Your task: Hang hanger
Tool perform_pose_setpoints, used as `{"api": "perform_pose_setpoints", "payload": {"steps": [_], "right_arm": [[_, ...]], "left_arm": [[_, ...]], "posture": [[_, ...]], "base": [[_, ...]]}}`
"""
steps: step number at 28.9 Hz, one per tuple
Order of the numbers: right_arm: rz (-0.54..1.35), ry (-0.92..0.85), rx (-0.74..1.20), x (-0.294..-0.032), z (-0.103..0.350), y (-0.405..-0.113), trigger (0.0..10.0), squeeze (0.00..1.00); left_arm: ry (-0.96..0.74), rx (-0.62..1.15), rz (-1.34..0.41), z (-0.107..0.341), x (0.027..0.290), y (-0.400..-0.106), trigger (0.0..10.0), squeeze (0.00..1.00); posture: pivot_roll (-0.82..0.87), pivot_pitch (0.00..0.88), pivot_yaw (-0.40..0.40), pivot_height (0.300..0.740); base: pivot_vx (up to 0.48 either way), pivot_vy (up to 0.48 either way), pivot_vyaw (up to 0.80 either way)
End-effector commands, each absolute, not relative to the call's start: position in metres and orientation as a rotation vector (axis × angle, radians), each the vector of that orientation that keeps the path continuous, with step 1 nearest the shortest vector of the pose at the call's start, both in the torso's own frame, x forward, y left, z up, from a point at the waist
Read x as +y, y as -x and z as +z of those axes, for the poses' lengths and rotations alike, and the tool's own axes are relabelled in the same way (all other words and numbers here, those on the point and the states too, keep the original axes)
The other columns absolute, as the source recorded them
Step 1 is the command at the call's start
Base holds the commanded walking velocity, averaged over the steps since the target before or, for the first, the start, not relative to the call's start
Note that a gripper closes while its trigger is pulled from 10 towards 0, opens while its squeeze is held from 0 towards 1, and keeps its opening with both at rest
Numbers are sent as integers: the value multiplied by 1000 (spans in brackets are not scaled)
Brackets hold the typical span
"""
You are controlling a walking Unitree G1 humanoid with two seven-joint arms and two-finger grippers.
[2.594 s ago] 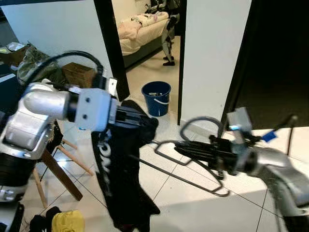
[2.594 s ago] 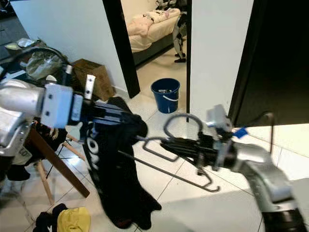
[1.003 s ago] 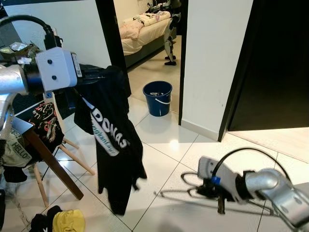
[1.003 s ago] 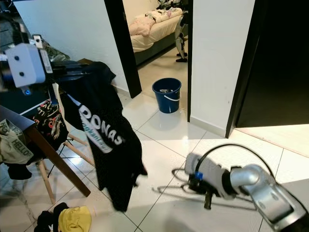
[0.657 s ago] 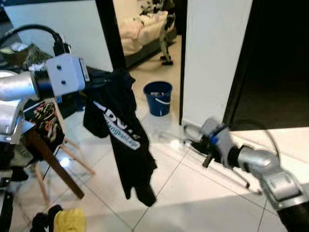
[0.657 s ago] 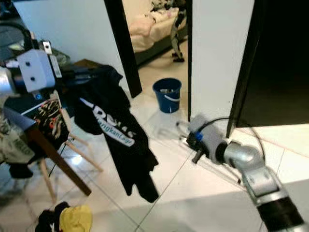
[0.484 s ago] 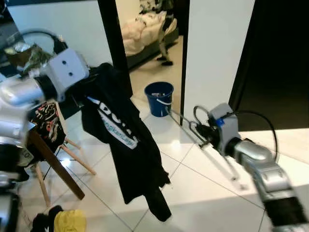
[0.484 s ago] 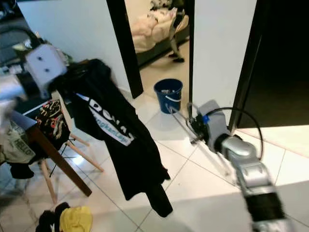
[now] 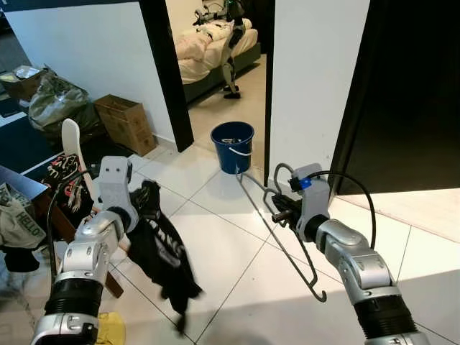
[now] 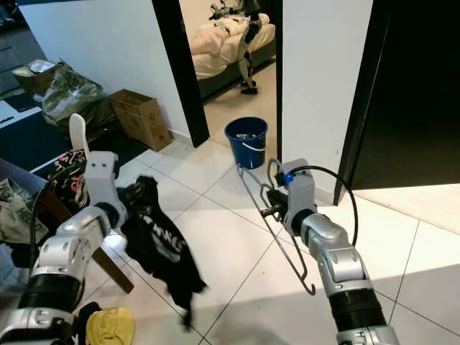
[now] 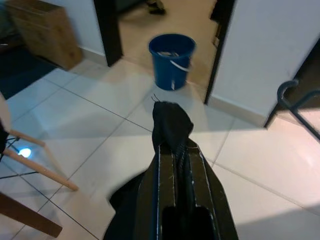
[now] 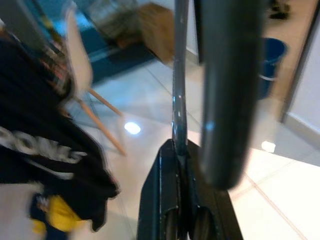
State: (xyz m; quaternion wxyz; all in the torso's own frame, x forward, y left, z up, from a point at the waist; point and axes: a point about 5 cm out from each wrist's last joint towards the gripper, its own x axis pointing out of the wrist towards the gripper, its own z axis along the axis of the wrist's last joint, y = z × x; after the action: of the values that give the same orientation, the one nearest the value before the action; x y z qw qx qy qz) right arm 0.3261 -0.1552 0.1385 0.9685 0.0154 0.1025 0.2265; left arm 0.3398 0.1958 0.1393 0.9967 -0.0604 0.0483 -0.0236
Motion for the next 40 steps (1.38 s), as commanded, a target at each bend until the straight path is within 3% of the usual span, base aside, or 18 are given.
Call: {"api": "perform_pose_setpoints", "payload": {"steps": [1,3,7,11,25,40], "right_arm": [[524,-105,134,-145,149,-325,10000,0],[550,-146,88,-141,155,-323,10000,0],[563,-169,63,-141,158,-323,10000,0],[565,-169,48,-142,159,-323,10000,0],[592,-154,18,-146,156,-319,10000,0],[639,-183,-30,-142,161,-315,10000,0]], "left_arm": [[110,35,43,147,200,-336,10000,0],[130,11,193,155,208,-331,10000,0],[135,-18,320,167,224,-329,10000,0],[102,-64,356,178,233,-328,10000,0],[-38,-46,301,165,204,-315,10000,0],[-35,-77,260,171,199,-316,10000,0]], "posture": [[-17,0,91,740],[-16,0,89,740],[-12,0,86,740],[-7,0,85,740],[-1,0,81,740],[2,0,86,740]], "base": [[0,0,769],[0,0,769],[0,0,769],[0,0,769],[0,0,768],[0,0,769]]}}
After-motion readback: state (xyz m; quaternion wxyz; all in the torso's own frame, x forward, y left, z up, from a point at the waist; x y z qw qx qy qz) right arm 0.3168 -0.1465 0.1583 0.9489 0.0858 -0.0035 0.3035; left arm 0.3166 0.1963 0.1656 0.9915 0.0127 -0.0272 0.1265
